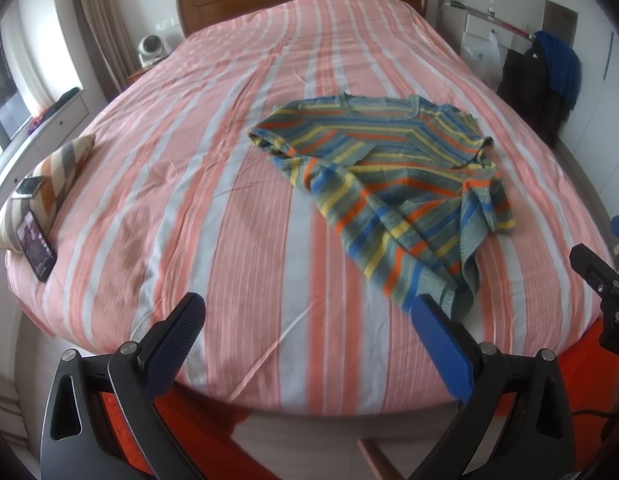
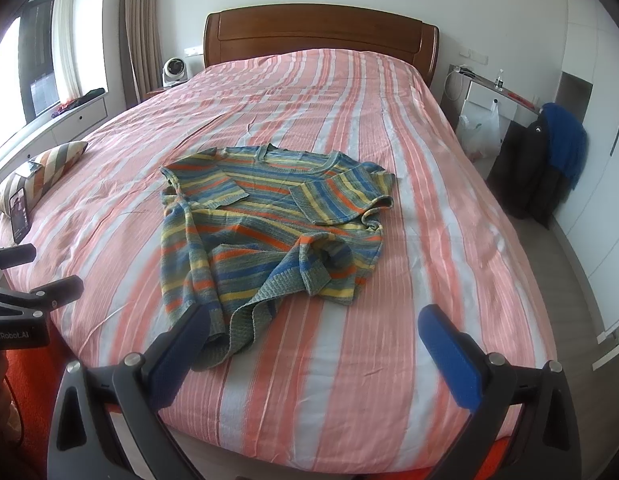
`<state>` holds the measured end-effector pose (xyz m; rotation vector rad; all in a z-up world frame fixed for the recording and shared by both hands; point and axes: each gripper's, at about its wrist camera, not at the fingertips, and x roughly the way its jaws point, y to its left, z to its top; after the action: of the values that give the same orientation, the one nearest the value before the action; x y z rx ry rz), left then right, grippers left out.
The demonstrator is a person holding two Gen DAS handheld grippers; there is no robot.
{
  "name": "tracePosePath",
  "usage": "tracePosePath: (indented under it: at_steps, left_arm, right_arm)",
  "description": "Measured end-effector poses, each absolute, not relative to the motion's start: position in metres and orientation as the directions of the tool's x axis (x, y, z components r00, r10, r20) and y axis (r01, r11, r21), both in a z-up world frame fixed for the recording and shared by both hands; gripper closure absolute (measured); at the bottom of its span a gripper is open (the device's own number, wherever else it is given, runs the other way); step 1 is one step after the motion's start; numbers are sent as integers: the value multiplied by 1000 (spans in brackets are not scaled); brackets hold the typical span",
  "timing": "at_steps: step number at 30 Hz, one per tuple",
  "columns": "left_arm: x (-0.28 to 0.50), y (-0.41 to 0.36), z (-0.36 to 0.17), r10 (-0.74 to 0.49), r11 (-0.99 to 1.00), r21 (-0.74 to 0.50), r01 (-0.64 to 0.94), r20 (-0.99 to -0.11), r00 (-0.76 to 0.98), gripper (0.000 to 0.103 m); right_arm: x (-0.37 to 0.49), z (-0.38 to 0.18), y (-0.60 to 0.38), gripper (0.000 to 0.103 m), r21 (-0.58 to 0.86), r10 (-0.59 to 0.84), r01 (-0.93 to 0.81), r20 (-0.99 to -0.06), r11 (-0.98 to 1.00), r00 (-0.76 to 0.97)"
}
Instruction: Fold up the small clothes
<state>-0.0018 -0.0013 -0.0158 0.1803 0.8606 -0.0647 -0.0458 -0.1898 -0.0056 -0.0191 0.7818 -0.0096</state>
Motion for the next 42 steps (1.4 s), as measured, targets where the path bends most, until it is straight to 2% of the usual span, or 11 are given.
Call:
tracePosePath:
  at_steps: [20,25,28,32,34,36,37,39,40,41,42]
  left_arm:
    - [-2,0,-19,-5,982,120,145,-754,657,0]
    - [15,35,-27,-112,988,-19,150,-758,642,0]
    - [28,42,-42,-171,981,-76,180,-779,603,1]
    - [49,-2,-78,-341,931,-223,288,-813,473,1]
    - [57,-38,-89,-362,918,-230,324,-820,444,3]
    - [66,-73,-96,-332,919,-175,354,-827,454,9]
    - [73,-87,-102,-300,925,-134,356,-833,465,20]
    - [84,-105,-116,-250,935,-97,341,-862,440,45]
    - [88,-106,-125,-241,939,-104,329,-881,408,67]
    - [89,-101,-130,-260,941,-145,306,-889,377,86]
    - [84,-87,-126,-294,938,-202,282,-893,340,97]
  right_arm:
    - [-45,-6,-189,0,-25,-18,0,-706,1000,708]
    - [-45,-4,-207,0,73,55,-6,-701,997,711]
    - [-42,-10,-239,0,130,36,76,-693,989,720]
    - [-18,-35,-269,0,205,82,99,-722,974,687]
    - [6,-50,-271,0,248,167,33,-737,968,655]
    - [30,-62,-265,2,264,222,-25,-754,964,618]
    - [44,-69,-260,4,276,259,-65,-759,959,598]
    - [65,-83,-254,20,286,287,-92,-776,954,562]
    - [78,-94,-251,24,314,319,-102,-787,944,529]
    - [91,-108,-247,32,356,362,-110,-795,928,486]
    - [99,-117,-244,46,380,390,-119,-797,917,460]
